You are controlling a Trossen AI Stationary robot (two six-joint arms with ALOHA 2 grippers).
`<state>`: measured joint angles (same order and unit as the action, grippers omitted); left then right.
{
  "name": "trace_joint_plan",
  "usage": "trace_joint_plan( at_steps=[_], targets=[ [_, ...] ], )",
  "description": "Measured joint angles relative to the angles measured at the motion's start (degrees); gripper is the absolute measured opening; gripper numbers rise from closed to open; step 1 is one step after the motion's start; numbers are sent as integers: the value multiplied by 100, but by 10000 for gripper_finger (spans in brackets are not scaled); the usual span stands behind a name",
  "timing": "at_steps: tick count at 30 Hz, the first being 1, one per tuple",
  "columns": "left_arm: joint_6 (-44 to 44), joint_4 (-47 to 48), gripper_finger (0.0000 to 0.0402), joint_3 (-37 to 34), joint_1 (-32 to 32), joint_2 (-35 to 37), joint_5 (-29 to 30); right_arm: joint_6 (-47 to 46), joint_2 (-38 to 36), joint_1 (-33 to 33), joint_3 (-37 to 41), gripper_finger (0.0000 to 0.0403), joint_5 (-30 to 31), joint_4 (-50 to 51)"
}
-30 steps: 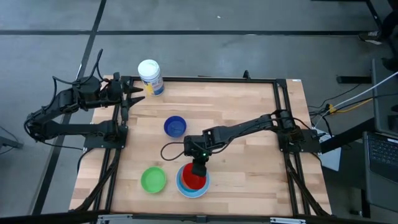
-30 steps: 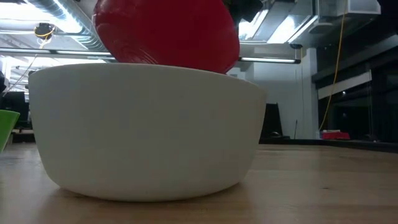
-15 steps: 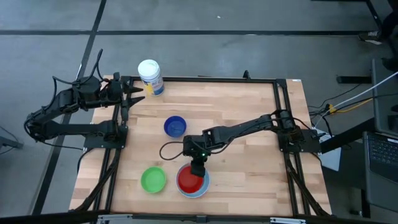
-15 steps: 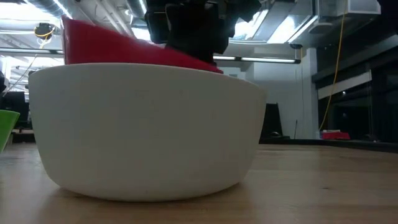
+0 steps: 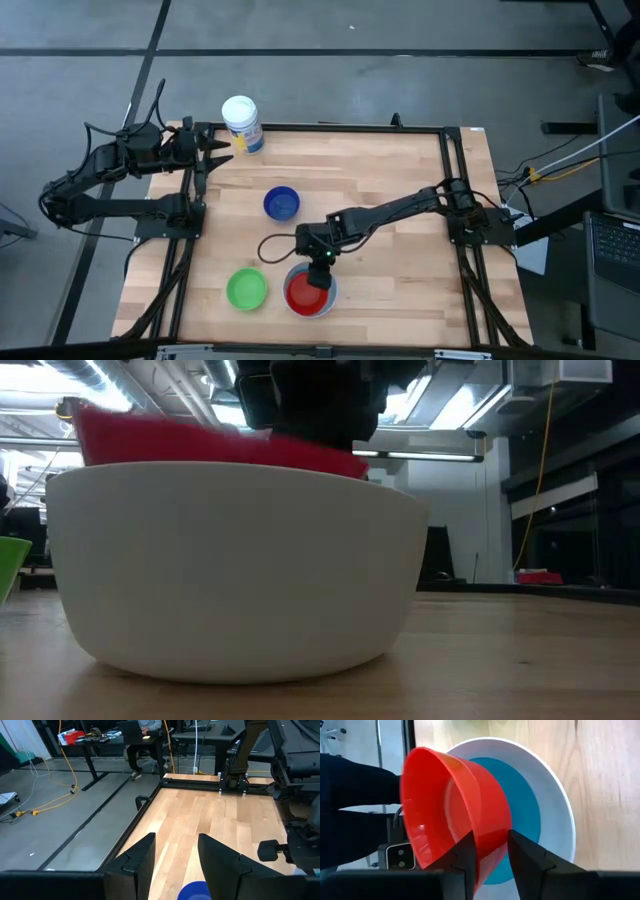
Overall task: Nest bowls inside each other
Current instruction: Stack the red bowl on top of the light blue bowl, then stack the blue bowl on top of the red bowl
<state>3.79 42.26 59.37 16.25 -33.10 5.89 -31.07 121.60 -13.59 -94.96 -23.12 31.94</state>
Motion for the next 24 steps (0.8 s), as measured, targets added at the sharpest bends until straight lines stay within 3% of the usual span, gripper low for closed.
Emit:
trace_joint_plan(
  at_steps=[14, 20, 24],
  targets=[
    [-46, 2, 145, 0, 0, 0, -121, -84, 0, 80, 0, 196, 599, 118],
    [-43, 34, 145, 0, -1, 0, -125, -349, -86, 403, 2, 207, 549, 166],
    [-8, 539, 145, 2, 0, -105, -107, -289, -349, 548, 2, 200, 598, 454]
  ],
)
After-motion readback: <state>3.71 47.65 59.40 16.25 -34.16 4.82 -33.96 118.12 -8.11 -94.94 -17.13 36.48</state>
